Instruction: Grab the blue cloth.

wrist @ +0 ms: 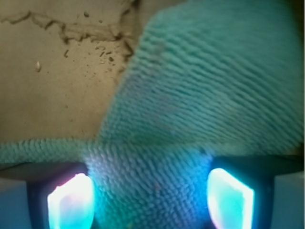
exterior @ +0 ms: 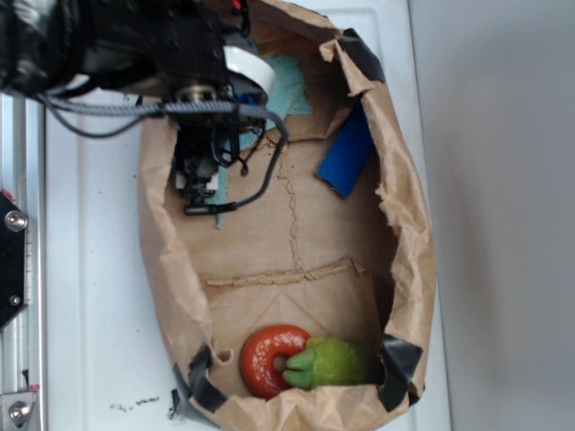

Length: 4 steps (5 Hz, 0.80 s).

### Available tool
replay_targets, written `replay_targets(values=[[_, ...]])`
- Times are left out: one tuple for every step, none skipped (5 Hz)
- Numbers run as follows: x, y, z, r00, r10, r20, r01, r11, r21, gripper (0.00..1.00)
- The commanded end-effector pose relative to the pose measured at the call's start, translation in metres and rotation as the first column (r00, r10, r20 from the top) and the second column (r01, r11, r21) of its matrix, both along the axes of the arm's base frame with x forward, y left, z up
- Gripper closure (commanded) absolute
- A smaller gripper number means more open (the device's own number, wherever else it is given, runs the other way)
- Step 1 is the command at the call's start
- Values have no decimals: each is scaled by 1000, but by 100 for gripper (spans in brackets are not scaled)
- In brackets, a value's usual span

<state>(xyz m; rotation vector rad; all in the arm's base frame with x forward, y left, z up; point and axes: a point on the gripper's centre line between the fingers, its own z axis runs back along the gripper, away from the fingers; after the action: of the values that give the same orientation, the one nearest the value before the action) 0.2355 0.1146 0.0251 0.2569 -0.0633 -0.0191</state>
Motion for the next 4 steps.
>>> replay_targets(values=[[15,-2,-11,999,38,19,-39,995,92,0],[12,2,-4,998,65,24,-66,996,67,100],[9,4,1,998,58,34,-60,997,53,100],[9,5,3,997,60,38,-62,997,50,100]])
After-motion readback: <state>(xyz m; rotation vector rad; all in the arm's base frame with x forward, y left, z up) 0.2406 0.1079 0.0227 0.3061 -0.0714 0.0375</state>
